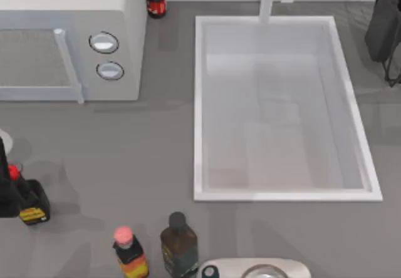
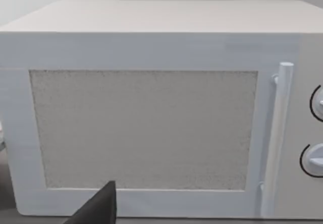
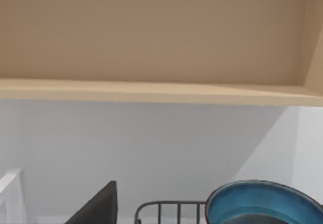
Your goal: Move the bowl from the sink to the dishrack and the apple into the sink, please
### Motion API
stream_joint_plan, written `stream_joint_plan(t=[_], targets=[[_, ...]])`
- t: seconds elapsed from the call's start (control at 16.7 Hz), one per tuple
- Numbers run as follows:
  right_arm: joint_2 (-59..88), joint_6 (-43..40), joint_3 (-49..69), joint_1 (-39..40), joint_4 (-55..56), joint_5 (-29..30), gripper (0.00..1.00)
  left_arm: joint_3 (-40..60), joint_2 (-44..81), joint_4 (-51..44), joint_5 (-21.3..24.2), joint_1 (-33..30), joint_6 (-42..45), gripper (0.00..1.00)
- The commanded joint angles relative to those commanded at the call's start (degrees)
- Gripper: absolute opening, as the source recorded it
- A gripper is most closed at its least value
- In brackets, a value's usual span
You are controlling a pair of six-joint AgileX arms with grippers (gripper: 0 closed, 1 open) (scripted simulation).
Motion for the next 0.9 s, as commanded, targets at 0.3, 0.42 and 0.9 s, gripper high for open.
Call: stream_joint_plan(t=[0.3,0.42,0.9], targets=[[-24.70,0.44,-12.69,4.35,-9.66,2.98,1.00,0.00,0.00,0.00,0.00,0.00,0.00,1.00],[-30.65,0.29,-18.12,6.46,-14.44,4.09,1.00,0.00,0.00,0.00,0.00,0.00,0.00,1.00],[-36.29,-0.18,-25.59,8.23,-21.71,6.34,1.00,0.00,0.00,0.00,0.00,0.00,0.00,1.00]])
